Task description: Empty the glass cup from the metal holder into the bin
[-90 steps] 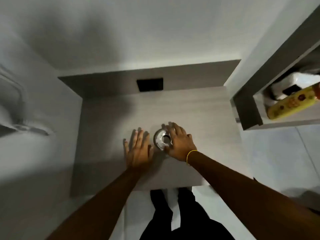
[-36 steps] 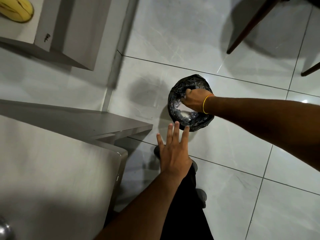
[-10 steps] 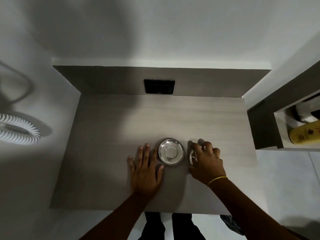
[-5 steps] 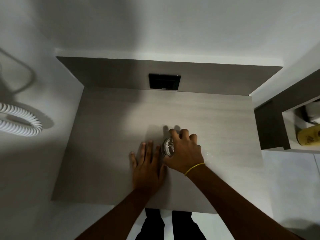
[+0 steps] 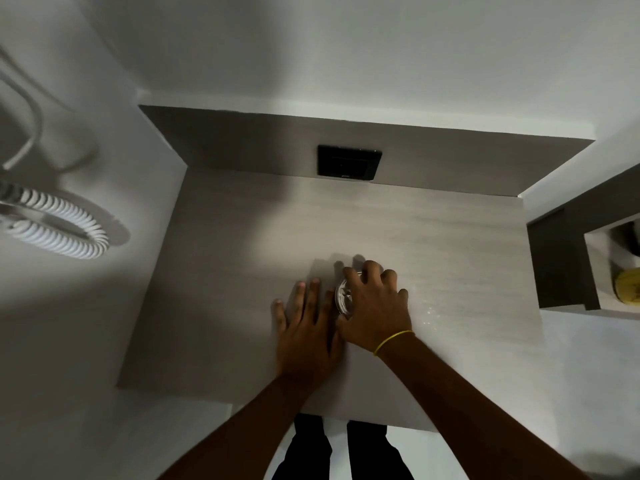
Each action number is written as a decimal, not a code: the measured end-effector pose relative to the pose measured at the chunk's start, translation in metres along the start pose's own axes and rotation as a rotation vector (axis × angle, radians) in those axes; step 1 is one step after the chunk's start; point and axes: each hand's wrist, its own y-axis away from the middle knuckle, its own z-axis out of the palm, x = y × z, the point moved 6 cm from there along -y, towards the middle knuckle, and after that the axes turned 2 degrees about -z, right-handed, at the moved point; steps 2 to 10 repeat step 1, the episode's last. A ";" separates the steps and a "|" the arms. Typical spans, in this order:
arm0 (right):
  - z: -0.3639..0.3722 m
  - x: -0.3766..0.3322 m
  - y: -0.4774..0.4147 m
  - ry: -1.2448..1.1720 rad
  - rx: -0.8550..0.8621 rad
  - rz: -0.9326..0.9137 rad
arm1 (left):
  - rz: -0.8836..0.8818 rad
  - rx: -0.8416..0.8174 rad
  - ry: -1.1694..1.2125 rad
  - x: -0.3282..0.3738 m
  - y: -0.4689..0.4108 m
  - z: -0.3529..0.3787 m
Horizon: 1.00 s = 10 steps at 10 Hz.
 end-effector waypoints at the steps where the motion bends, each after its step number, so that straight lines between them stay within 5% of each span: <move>1: -0.018 0.006 0.007 -0.021 0.066 0.010 | 0.005 0.041 0.044 -0.001 0.006 -0.020; 10: -0.018 0.006 0.007 -0.021 0.066 0.010 | 0.005 0.041 0.044 -0.001 0.006 -0.020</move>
